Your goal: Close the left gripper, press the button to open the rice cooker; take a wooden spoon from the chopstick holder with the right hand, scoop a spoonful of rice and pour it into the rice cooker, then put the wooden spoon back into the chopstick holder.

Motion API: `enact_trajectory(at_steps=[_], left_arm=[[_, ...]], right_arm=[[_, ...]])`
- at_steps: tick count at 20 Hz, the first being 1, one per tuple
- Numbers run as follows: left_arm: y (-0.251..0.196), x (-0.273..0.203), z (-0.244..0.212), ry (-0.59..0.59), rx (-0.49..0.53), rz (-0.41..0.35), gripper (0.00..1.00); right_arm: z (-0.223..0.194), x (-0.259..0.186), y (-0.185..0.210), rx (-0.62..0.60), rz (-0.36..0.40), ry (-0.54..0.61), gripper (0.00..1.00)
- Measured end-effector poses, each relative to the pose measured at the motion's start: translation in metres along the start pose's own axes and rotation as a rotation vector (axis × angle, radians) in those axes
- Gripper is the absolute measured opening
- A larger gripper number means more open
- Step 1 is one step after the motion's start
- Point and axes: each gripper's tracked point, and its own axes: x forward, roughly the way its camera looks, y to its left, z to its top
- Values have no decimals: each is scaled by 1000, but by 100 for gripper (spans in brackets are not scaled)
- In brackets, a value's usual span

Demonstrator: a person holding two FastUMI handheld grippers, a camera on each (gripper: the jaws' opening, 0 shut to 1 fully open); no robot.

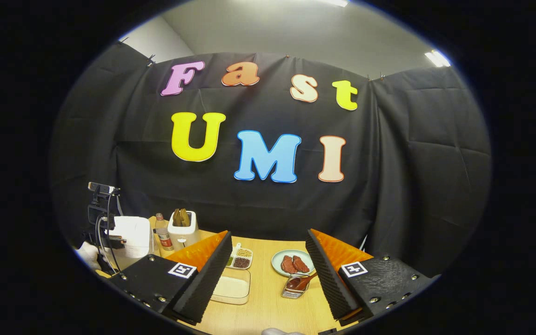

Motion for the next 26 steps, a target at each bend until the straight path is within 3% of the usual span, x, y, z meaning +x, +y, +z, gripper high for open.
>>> enact_trajectory(at_steps=[2,4,7,9,12,16,19,26], left_arm=[[0,-1,2,-11,2,6,9],[1,-11,22,-102,28,20,9],[-4,-64,105,-430,76,19,9],[-18,-115,138,-567,82,-37,9],[-29,-170,152,-659,47,-108,9],[-32,-207,149,-662,37,-139,10],[-46,-223,136,-639,43,-195,36],[-43,-255,133,-665,8,-227,94]], right_arm=[[-2,0,-2,4,-5,-1,97],[-9,1,-3,-3,-12,7,97],[-12,2,-2,8,-8,3,97],[-10,2,-1,15,-7,-9,97],[-4,2,-2,18,-8,-30,97],[0,2,-4,25,-16,-45,97],[0,1,-5,20,-19,-49,97],[-5,-1,-6,21,-19,-65,97]])
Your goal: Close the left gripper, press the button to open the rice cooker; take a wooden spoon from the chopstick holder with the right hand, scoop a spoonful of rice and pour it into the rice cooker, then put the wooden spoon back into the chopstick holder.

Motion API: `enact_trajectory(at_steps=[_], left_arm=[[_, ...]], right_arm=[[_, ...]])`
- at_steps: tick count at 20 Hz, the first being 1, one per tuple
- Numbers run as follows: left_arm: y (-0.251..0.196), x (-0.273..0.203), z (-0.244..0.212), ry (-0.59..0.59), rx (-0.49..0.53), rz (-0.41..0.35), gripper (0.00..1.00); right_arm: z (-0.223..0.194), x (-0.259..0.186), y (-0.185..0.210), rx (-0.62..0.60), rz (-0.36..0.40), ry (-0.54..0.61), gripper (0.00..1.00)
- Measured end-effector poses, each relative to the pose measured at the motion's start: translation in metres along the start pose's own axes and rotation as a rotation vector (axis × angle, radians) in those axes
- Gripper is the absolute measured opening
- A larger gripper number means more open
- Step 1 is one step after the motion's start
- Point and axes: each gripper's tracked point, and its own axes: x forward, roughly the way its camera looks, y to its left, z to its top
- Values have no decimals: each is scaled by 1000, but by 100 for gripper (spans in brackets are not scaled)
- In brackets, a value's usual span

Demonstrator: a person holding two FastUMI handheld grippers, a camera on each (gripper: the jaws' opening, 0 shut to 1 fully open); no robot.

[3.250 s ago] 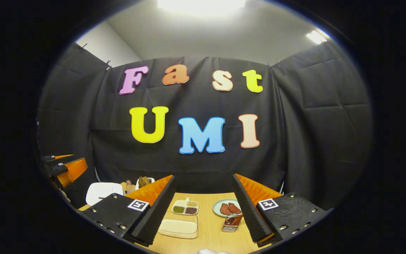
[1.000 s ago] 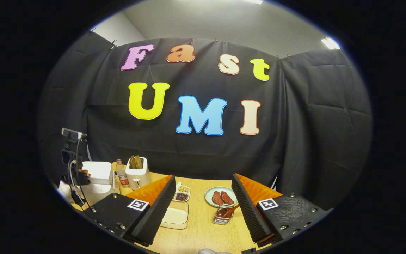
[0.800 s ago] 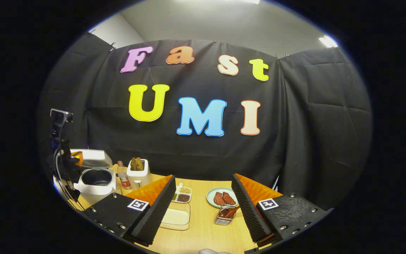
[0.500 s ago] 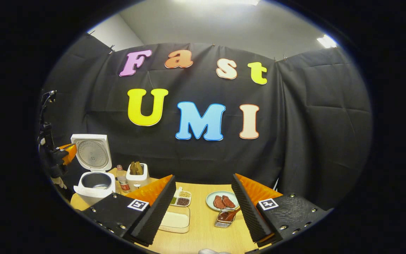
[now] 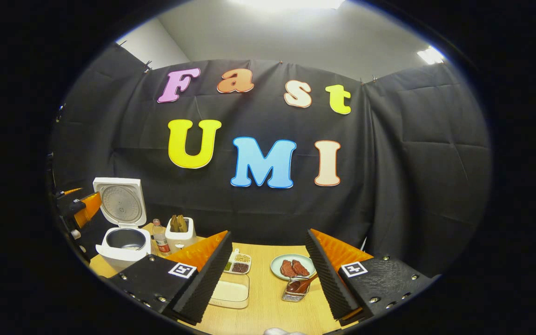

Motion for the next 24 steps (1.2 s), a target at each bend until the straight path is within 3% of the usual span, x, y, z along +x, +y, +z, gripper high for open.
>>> enact_trajectory(at_steps=[6,14,23,24], left_arm=[[-15,-14,5,8,-3,-46,94],[-38,-33,12,9,-2,-95,94],[-64,-30,20,10,1,-66,93],[-67,-29,20,10,2,-61,99]], right_arm=[[-17,-5,-10,13,-23,-1,97],[-112,10,-56,111,-89,108,97],[-219,106,-105,290,-134,252,98],[-228,119,-110,305,-143,264,98]])
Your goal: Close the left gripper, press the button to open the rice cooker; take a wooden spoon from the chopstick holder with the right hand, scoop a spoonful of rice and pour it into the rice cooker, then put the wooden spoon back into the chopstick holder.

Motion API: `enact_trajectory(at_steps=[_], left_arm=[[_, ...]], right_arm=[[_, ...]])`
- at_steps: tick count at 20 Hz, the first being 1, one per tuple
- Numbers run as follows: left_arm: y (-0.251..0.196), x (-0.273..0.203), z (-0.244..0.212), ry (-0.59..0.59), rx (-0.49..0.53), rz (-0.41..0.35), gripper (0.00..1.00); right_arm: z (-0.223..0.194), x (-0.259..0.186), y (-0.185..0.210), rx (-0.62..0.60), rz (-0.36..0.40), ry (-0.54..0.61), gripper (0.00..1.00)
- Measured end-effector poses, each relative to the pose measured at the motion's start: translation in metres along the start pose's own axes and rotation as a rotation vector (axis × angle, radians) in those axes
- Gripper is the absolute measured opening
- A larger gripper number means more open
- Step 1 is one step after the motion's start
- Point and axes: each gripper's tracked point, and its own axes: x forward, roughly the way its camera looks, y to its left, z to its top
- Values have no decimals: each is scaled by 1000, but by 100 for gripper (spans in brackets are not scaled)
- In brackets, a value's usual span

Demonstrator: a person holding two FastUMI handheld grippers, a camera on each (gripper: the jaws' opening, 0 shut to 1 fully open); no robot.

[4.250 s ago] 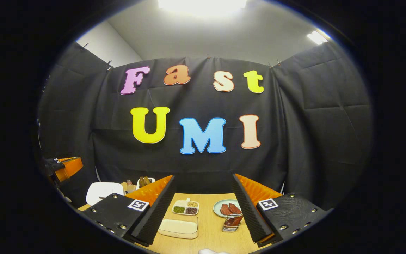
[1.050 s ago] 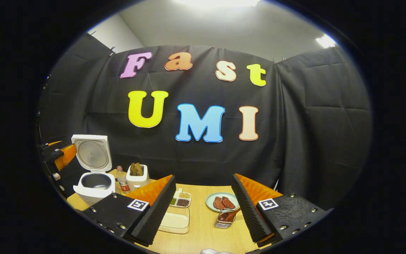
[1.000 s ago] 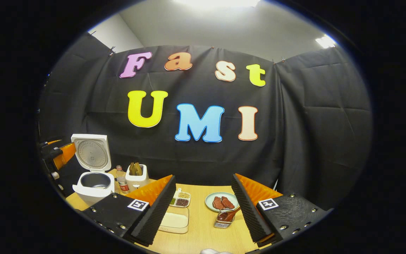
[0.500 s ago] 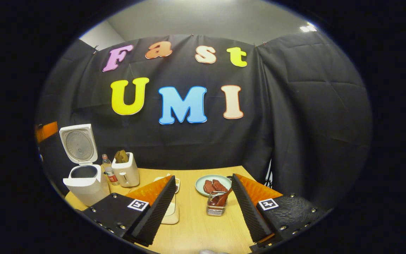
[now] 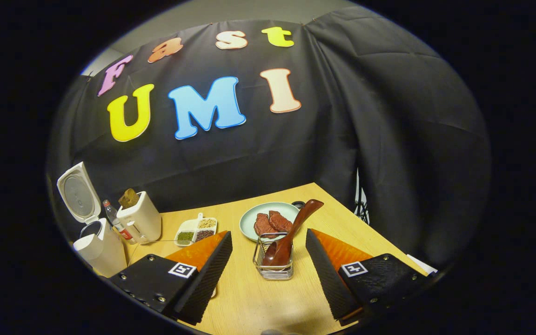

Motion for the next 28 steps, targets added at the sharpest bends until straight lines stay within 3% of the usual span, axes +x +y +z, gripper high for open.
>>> enact_trajectory(at_steps=[3,5,6,7,12,16,23,25,26,27,28], left_arm=[[-6,9,-10,4,15,16,93],[-13,15,-19,19,4,19,94],[-12,18,-24,27,7,25,99],[-12,21,-27,32,11,35,94],[-16,30,-29,49,18,46,97],[-19,39,-34,63,17,53,99],[-23,42,-39,69,39,57,93],[-26,43,-38,68,45,52,96],[-28,44,-39,69,45,48,99],[-28,44,-38,67,47,45,96],[-29,45,-37,63,50,44,94]], right_arm=[[-12,39,-15,42,-25,26,98],[-16,59,-21,59,-38,33,98],[-19,68,-24,61,-43,41,97],[-22,78,-24,68,-42,52,98],[-31,115,-30,95,-47,78,97],[-32,135,-34,124,-58,91,98],[-31,144,-40,156,-76,96,97],[-26,144,-38,168,-60,98,92],[-26,144,-33,178,-33,105,75],[-26,144,-36,181,-48,109,66],[-25,144,-40,175,-66,106,42]])
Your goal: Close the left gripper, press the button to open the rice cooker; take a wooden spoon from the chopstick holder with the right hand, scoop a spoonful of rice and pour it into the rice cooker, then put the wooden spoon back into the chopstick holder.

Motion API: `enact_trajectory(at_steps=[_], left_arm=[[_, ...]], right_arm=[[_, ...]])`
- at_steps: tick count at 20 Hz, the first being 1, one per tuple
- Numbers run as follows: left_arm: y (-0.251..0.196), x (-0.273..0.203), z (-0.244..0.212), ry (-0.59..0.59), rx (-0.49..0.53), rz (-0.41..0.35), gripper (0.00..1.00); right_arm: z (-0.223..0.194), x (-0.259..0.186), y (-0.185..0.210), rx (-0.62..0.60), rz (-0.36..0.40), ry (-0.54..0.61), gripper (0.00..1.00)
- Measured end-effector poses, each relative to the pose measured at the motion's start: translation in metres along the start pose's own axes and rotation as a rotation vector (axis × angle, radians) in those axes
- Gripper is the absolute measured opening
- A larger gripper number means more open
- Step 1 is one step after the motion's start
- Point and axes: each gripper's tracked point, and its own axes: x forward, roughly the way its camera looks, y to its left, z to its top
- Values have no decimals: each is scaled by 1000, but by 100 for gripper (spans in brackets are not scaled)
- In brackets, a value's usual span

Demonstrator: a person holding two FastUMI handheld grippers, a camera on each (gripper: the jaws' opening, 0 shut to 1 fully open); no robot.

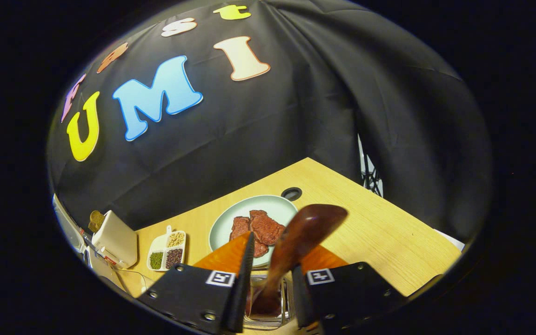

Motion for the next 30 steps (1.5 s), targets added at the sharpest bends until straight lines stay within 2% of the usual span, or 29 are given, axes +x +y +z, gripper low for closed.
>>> enact_trajectory(at_steps=[3,4,6,11,12,14,15,17,22,24,27,28,30], left_arm=[[-3,4,1,-3,6,-4,96],[-4,4,1,-4,8,-7,94],[-6,6,3,-8,11,-12,96],[1,8,1,-12,-3,-8,94],[4,8,-1,-12,-3,-3,99],[12,9,-5,1,-4,16,94],[15,9,-5,3,-6,22,99],[23,6,-3,-11,-1,33,97],[42,2,-10,-16,-24,17,94],[51,0,-16,-15,-30,5,99],[66,-4,-22,-13,-32,-4,96],[71,-5,-25,-12,-34,-2,99],[78,-9,-30,-5,-38,-1,94]], right_arm=[[-1,-4,8,-29,29,6,13],[-1,-4,10,-55,28,11,16],[0,-5,12,-76,34,12,16],[10,-10,15,-78,26,-9,16],[15,-16,16,-77,22,-17,13],[20,-17,23,-92,22,-22,10],[25,-22,28,-97,37,-33,10],[45,-36,37,-133,39,-68,10],[102,-95,98,-224,117,-179,10],[120,-121,129,-262,149,-230,10],[122,-153,177,-276,213,-273,10],[115,-158,193,-279,232,-269,10],[92,-165,220,-298,275,-242,10]])
